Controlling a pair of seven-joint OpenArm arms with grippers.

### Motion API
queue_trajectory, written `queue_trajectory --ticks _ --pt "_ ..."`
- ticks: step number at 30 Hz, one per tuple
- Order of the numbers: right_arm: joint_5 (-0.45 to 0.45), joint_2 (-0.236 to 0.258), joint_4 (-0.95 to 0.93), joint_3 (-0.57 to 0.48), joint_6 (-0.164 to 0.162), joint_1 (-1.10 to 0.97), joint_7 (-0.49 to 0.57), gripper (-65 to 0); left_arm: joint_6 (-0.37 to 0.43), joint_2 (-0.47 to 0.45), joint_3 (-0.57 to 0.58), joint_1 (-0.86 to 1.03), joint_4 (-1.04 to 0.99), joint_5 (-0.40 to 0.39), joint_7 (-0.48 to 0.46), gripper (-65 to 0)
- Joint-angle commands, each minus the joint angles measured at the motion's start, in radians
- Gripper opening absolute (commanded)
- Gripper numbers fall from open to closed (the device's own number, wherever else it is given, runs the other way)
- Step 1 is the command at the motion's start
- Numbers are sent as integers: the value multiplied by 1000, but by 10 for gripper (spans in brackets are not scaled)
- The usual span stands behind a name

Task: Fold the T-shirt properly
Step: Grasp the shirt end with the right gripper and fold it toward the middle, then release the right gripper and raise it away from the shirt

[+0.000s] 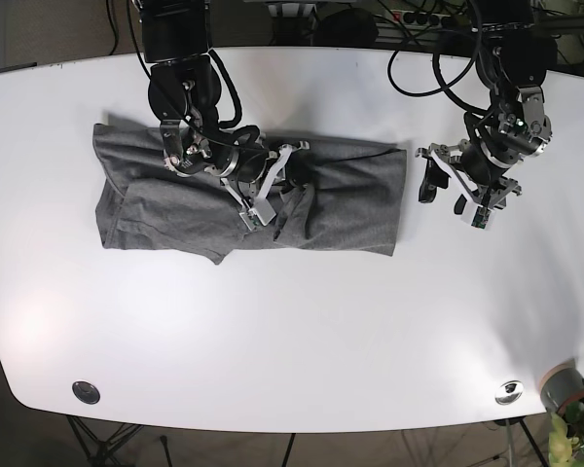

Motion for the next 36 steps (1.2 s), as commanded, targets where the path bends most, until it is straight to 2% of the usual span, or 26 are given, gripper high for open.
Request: queue_trajectory --ticks 1,9,19,29,31,33,35,36 --pt "22 -1 37 -1 9 10 8 -625 -4 -11 -5 -10 15 -11 -20 -278" --pt "28 0 175 2 8 -50 2 -625 -4 -11 -5 -10 15 -11 -20 -278" --pt "19 0 332 4 8 -129 -64 -625 -4 -12 -5 -10 15 -10 -20 -278" --pt "19 57 272 30 8 -123 -47 -614 -4 -12 -5 -12 15 -10 -20 -278" --pt "19 60 243 51 8 -103 -47 -577 -4 -12 -4 -15 15 -10 -19 -278" --pt "19 62 223 65 8 -94 -47 -509 -4 -12 -4 -18 15 -10 -19 -278" --pt "19 85 215 102 8 -91 -47 -396 -4 -12 0 -18 15 -10 -19 -276" --pt "19 92 215 114 8 -91 -47 -366 -4 -12 1 -20 15 -10 -19 -275"
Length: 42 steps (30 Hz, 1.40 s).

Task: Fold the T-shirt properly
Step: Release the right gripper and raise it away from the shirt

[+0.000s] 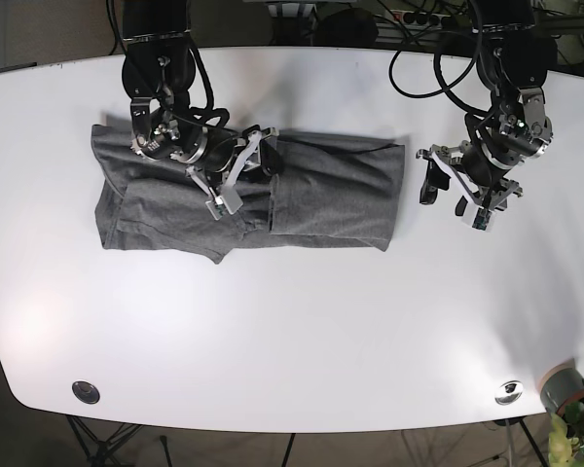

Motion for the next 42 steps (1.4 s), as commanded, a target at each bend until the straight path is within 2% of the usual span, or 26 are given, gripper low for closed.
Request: queue_trajectory --ticks 1,3,12,16,17,19,20,23,25,28,32,35,40,42 --pt "26 28 16 44 6 16 22 -325 -2 -10 13 -15 15 -11 -18 -275" --pt "30 38 21 80 13 16 22 -300 -2 -10 36 -24 15 -11 -19 -275" --pt "32 103 171 244 15 7 11 -311 6 -5 148 -87 14 -9 -22 -274" --pt "70 107 185 373 16 11 -29 -308 6 2 214 -135 -29 20 -22 -274" --pt "89 118 185 405 29 19 -39 -306 6 19 228 -145 -47 28 -24 -274" --pt "127 140 173 451 66 25 -53 -270 6 45 235 -170 -75 43 -24 -275" --pt "151 153 154 474 82 31 -59 -225 5 62 235 -181 -90 52 -24 -276" --pt "202 186 100 538 84 43 -61 -114 1 94 235 -196 -129 71 -25 -278" --pt "219 203 48 566 84 59 -61 -67 0 104 235 -196 -159 69 -41 -281" --pt "220 233 -47 600 89 91 -61 -52 -2 104 239 -191 -173 68 -87 -360" --pt "217 275 -194 652 93 140 -61 -52 -2 104 239 -184 -181 68 -116 -515" --pt "217 305 -294 679 95 168 -58 -52 -2 99 234 -159 -183 68 -145 -593" --pt "217 359 -421 683 98 211 -39 -52 -2 96 237 -153 -232 68 -177 -610" --pt "217 367 -467 683 113 215 -21 -52 -2 96 234 -161 -287 68 -180 -611"
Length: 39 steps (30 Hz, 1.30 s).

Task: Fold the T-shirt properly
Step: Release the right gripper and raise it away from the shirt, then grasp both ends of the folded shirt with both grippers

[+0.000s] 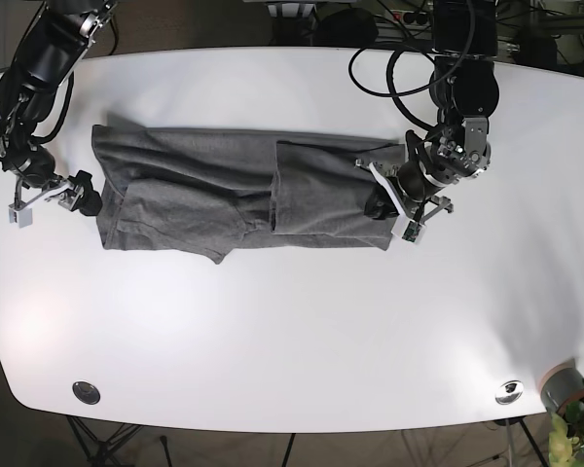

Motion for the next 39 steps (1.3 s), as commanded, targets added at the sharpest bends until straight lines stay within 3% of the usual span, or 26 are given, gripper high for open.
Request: queue_trajectory --ticks 1,7,11,20,26,29,36,38,39 --pt "27 31 -34 2 23 27 36 -52 -4 -4 -5 -23 -45 -11 -23 -611" --pt "27 18 -48 -13 23 31 34 -52 -46 -6 -5 -20 -90 -6 -74 -612" --pt "32 -37 38 -67 20 4 -1 -52 -73 -15 -6 -22 -97 -5 -74 -610" --pt "26 -173 199 -72 12 -71 -64 -52 -76 -26 -6 -23 -90 -10 -74 -610" --pt "24 -180 199 -144 11 -73 -62 -65 -76 -26 -6 -23 -88 -10 -74 -610" --pt "24 -181 199 -168 11 -68 -51 -162 -76 -26 -6 -23 -91 -10 -74 -610" --pt "24 -178 201 -204 11 -65 11 -593 -75 -23 -6 -23 -93 -8 -74 -610" --pt "24 -176 207 -204 11 -65 11 -637 -75 -21 -6 -23 -94 -8 -74 -610" --pt "24 -176 225 -204 11 -65 11 -620 -75 -21 -6 -23 -94 -8 -74 -610"
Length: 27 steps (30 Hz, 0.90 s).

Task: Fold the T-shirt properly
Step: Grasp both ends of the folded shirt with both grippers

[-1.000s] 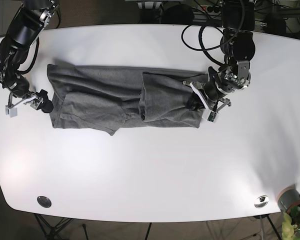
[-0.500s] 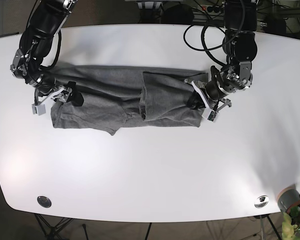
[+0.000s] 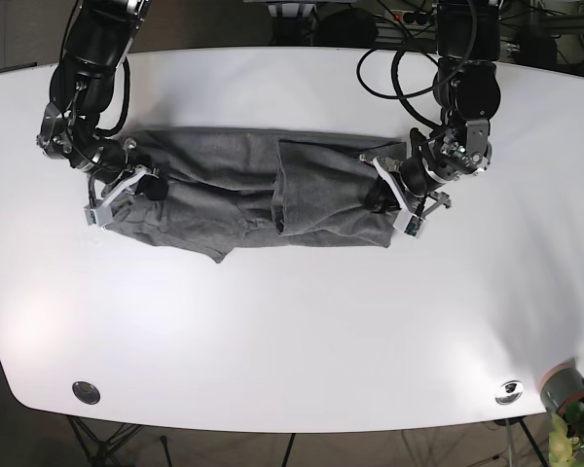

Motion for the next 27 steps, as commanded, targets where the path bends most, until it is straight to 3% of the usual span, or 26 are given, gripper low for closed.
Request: queue_trajectory --ticks 1,7,14,20,27 --pt "20 17 58 2 5 14 18 -612 -3 -2 -3 -12 10 2 0 -610" --pt "-84 0 267 2 5 -17 -14 -628 -2 1 -1 -12 7 2 0 -608" --pt "-119 -63 514 -5 5 -38 -128 -628 -2 2 0 -32 -54 -3 -4 -608" --pt "-118 -82 643 -123 5 -43 -171 -628 -3 19 -1 -36 -82 -3 -6 -608" --pt "-123 -172 644 -281 5 -38 -171 -628 -5 28 -1 -33 -83 -3 -6 -608"
